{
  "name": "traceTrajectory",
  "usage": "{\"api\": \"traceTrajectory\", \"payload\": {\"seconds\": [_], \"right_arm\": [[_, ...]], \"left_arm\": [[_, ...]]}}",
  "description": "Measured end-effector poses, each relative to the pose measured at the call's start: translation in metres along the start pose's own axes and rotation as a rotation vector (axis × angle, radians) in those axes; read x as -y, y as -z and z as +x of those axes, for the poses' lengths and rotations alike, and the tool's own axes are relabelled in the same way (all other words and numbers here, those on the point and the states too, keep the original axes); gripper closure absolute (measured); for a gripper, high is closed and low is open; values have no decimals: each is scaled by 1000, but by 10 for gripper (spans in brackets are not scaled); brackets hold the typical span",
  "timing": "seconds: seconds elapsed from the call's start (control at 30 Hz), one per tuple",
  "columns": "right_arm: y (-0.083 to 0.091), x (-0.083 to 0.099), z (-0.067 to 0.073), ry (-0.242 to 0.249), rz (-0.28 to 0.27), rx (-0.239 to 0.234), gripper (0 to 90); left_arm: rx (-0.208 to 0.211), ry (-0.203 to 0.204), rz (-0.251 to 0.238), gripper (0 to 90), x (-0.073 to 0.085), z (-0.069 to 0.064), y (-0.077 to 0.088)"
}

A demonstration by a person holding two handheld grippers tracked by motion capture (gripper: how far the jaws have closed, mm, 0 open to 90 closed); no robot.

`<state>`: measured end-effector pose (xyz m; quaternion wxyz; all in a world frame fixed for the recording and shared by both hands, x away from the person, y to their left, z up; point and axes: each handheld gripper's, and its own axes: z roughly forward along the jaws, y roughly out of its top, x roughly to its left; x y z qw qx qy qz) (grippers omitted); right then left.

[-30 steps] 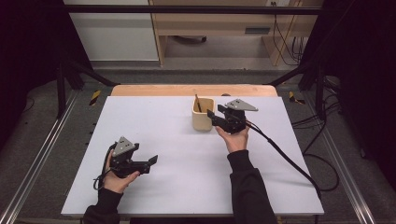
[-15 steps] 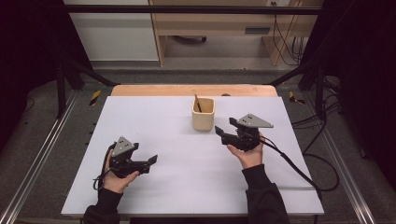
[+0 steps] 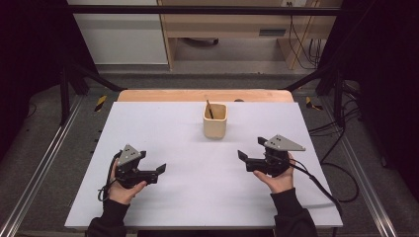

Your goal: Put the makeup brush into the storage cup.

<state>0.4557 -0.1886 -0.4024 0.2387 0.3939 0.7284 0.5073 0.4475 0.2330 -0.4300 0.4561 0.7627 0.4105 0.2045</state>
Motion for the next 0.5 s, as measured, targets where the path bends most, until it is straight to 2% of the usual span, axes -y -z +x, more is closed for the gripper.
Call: {"api": "traceTrajectory", "payload": {"seconds": [0.33, 0.5], "right_arm": [[19, 27, -18, -37, 52, 61, 66], [27, 31, -24, -65, 43, 82, 65]], "left_arm": [[3, -7, 1, 78, 0, 0, 0], [0, -4, 4, 78, 1, 0, -1]]}}
